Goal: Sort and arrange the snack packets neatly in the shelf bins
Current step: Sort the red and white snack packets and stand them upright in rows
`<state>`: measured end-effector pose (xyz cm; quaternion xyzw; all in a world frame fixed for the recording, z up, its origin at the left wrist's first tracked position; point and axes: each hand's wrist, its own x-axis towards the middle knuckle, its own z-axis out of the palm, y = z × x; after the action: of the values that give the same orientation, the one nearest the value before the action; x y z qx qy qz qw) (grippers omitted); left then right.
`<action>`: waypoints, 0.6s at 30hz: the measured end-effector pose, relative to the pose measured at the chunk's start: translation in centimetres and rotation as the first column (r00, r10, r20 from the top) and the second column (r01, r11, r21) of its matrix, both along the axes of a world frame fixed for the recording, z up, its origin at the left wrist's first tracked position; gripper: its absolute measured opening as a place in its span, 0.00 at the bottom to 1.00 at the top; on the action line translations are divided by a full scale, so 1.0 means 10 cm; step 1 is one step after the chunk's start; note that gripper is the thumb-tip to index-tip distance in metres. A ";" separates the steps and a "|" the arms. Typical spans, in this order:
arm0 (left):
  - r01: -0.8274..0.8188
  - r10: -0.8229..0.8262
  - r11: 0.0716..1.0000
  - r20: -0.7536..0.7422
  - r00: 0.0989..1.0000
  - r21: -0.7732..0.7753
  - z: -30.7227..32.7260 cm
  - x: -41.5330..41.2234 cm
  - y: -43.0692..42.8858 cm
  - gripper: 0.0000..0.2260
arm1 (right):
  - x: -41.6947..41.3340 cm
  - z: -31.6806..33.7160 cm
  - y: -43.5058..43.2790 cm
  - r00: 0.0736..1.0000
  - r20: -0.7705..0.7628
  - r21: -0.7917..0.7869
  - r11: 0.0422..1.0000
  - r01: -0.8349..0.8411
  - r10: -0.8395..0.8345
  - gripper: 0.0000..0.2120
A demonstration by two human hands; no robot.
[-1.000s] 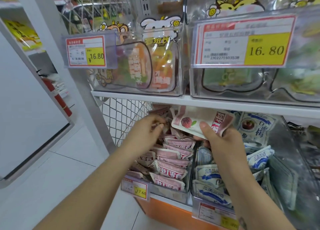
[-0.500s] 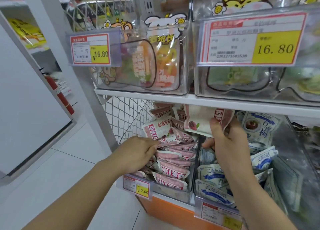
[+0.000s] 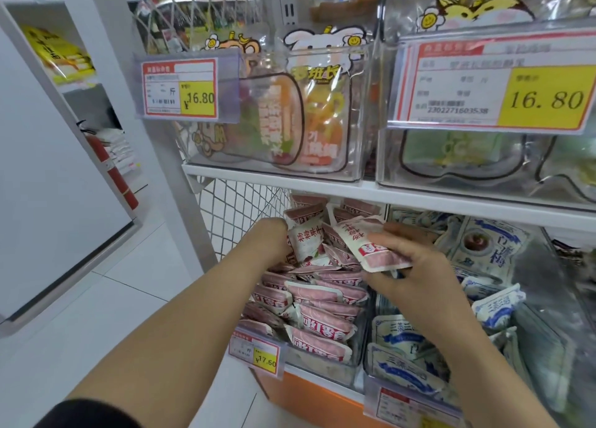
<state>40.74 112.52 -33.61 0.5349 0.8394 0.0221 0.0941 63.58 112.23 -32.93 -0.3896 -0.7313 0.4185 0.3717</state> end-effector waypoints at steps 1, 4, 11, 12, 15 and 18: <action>-0.010 0.010 1.000 -0.027 1.000 -0.004 -0.02 -0.01 0.02 0.14 | 0.01 0.01 -0.01 1.000 0.009 -0.005 1.000 -0.016 0.016 0.23; -0.020 0.017 0.999 -0.104 0.994 -0.026 -0.08 -0.02 0.06 0.04 | 0.02 0.05 -0.02 1.000 0.012 -0.060 0.998 -0.013 0.014 0.20; 0.027 -0.022 1.000 -0.289 0.957 0.013 -0.09 0.05 0.05 0.10 | -0.02 -0.05 0.04 0.983 -0.050 -0.035 0.984 0.176 -0.178 0.09; 0.049 -0.029 0.997 -0.324 0.946 0.052 -0.08 0.07 0.04 0.11 | -0.02 -0.07 0.06 0.981 -0.033 -0.023 0.981 0.191 -0.192 0.10; 0.111 -0.022 0.967 -0.358 0.934 0.231 -0.08 0.09 -0.01 0.11 | -0.01 -0.07 0.05 0.975 -0.023 0.003 0.976 0.219 -0.219 0.12; 0.138 -0.031 0.924 -0.291 0.956 0.356 -0.05 0.07 -0.04 0.12 | -0.01 -0.05 0.05 0.967 -0.047 -0.001 0.969 0.249 -0.249 0.13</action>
<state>41.40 112.15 -34.11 0.5767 0.8005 0.1008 -0.1280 63.53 112.74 -33.44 -0.4674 -0.6689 0.3758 0.4392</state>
